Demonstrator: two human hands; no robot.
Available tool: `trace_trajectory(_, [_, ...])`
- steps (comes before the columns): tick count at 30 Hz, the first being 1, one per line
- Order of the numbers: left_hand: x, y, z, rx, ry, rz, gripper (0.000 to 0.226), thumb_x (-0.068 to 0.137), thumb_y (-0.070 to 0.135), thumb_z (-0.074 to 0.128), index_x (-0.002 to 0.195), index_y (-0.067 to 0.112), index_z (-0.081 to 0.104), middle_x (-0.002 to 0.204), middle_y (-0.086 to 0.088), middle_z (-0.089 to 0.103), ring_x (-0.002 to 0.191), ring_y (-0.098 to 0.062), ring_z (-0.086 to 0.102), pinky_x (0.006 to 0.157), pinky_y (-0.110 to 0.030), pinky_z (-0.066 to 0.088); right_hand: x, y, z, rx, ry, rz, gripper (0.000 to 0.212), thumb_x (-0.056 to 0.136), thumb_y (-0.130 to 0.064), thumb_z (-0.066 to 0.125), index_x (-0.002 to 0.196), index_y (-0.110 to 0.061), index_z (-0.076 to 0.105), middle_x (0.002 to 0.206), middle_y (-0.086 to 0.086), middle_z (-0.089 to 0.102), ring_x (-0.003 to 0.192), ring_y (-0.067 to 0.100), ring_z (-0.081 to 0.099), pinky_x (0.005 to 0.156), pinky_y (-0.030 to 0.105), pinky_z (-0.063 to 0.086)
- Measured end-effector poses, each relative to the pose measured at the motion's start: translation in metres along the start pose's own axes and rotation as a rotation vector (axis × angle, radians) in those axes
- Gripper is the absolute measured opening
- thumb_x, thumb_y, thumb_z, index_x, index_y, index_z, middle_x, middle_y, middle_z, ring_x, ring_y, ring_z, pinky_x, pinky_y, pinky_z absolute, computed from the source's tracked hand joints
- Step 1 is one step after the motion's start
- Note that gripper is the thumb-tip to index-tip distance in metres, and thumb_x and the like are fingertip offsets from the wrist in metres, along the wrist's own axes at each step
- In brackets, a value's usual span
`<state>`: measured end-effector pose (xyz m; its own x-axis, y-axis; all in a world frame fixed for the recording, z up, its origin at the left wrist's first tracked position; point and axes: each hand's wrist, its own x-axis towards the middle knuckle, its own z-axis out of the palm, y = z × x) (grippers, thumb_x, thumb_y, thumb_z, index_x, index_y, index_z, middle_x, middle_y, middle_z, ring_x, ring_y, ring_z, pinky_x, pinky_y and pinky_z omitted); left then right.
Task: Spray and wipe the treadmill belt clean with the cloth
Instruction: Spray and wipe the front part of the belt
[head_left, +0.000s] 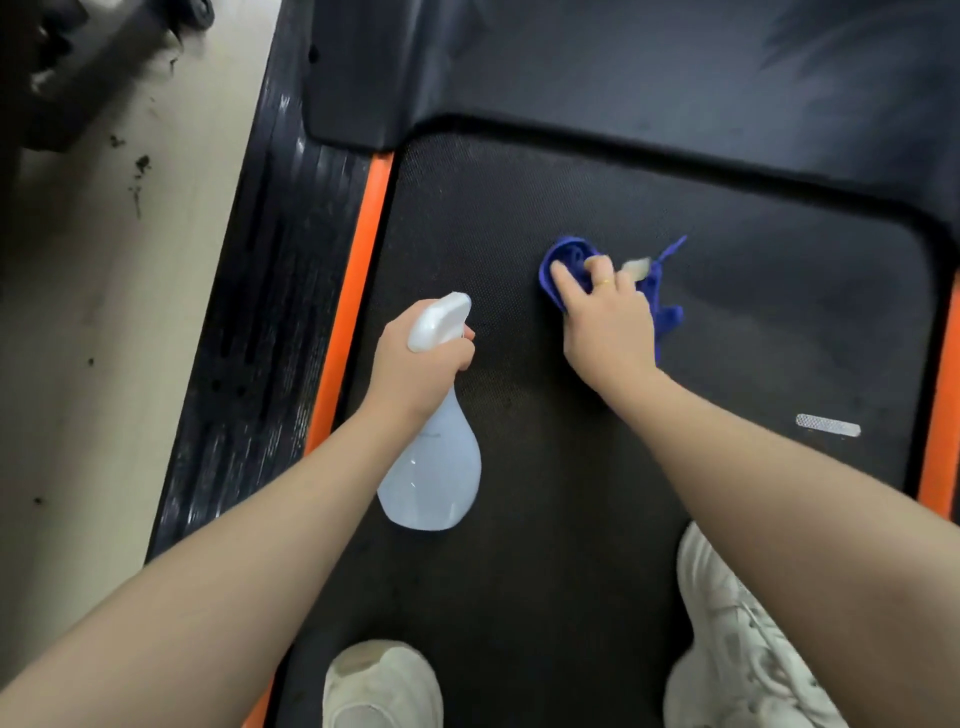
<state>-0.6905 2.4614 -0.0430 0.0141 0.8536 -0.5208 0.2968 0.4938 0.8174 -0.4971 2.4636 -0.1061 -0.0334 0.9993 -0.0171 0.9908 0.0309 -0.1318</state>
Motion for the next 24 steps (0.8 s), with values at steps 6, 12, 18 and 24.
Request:
trace_trajectory(6, [-0.009, 0.006, 0.007, 0.061, -0.044, 0.029, 0.037, 0.057, 0.016, 0.056, 0.093, 0.016, 0.066, 0.081, 0.004, 0.065, 0.079, -0.014, 0.059, 0.069, -0.028, 0.047, -0.04, -0.001, -0.007, -0.041, -0.191, -0.561, 0.055, 0.06, -0.015, 0.076, 0.114, -0.017, 0.066, 0.102, 0.016, 0.062, 0.075, 0.033, 0.057, 0.053, 0.035, 0.043])
trace_trajectory(12, [-0.01, 0.008, 0.026, 0.231, -0.216, 0.056, 0.041, 0.067, 0.019, 0.062, 0.108, 0.015, 0.063, 0.099, -0.003, 0.065, 0.092, -0.019, 0.06, 0.078, -0.035, 0.05, -0.002, 0.028, -0.045, 0.079, -0.163, 0.164, 0.043, 0.093, -0.016, 0.047, 0.135, -0.021, 0.046, 0.126, 0.013, 0.045, 0.106, 0.036, 0.045, 0.081, 0.042, 0.041])
trace_trajectory(18, [-0.019, 0.034, 0.083, 0.323, -0.275, 0.07, 0.035, 0.082, 0.013, 0.061, 0.116, 0.017, 0.056, 0.104, 0.001, 0.06, 0.094, -0.019, 0.056, 0.075, -0.028, 0.044, -0.045, 0.108, -0.083, 0.123, -0.219, 0.168, 0.042, 0.092, -0.018, 0.048, 0.134, -0.025, 0.05, 0.125, 0.011, 0.047, 0.107, 0.036, 0.047, 0.085, 0.042, 0.044])
trace_trajectory(24, [-0.027, 0.047, 0.14, 0.303, -0.263, 0.056, 0.033, 0.085, 0.018, 0.063, 0.113, 0.017, 0.046, 0.101, 0.001, 0.053, 0.086, -0.016, 0.051, 0.064, -0.025, 0.04, -0.061, 0.149, -0.087, 0.304, -0.104, 0.458, 0.04, 0.093, -0.017, 0.046, 0.133, -0.025, 0.052, 0.122, 0.009, 0.047, 0.111, 0.033, 0.047, 0.093, 0.04, 0.041])
